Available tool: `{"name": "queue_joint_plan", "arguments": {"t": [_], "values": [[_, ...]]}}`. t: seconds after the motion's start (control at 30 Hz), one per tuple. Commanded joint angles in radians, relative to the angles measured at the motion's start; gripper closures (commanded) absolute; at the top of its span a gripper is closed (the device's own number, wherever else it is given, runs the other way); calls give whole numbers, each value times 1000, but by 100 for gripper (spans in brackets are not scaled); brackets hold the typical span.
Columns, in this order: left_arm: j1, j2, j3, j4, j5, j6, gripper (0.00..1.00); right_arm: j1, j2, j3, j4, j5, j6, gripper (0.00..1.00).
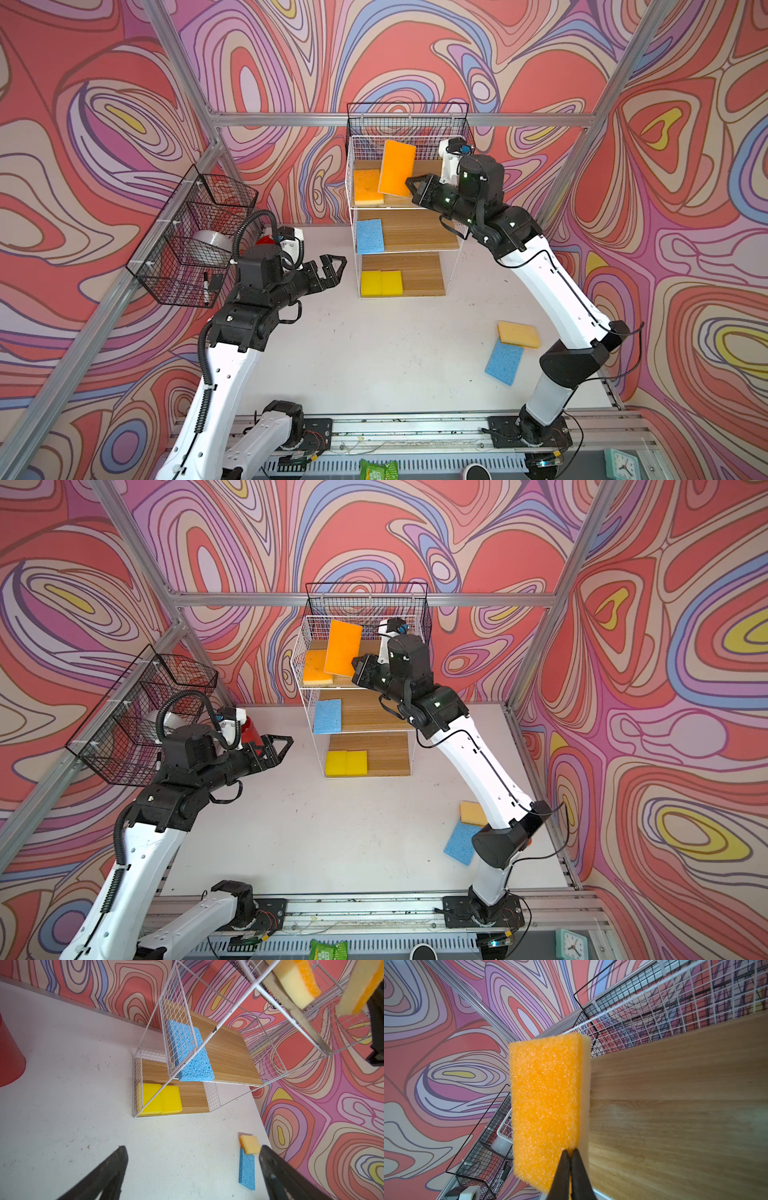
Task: Place and organize the cleaning sponges onto the shelf
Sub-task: 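Lower the orange sponge onto the top tier beside the first orange sponge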
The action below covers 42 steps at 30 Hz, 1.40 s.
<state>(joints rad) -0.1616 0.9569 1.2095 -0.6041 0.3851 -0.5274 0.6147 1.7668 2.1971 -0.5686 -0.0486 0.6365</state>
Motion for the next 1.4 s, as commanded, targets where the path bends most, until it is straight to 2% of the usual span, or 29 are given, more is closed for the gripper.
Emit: {"name": "queue_joint_plan", "arguments": {"t": [0.0,0.27,0.6,0.87,1.13,1.23,1.37], "values": [[10,-10,11,-10,2,7,0,-9,-53,3,8,19,-15,100],[10,-7,-10,9,14,-8,0,-18,-52,10,-71,77,-53,100],[11,-24,-47,15,11,-5,0,-18,104,182,-209,78,-75,100],[13,-20,-53,12,11,8,0,-23,124,189,-217,119,-87,100],[14,-17,-65,20,12,6,0,-39,120,172,-204,71,-82,100],[14,-18,-65,20,14,6,0,-62,87,123,-169,45,-59,100],[14,-17,-62,18,13,6,0,-113,25,21,-70,-47,4,100]]}}
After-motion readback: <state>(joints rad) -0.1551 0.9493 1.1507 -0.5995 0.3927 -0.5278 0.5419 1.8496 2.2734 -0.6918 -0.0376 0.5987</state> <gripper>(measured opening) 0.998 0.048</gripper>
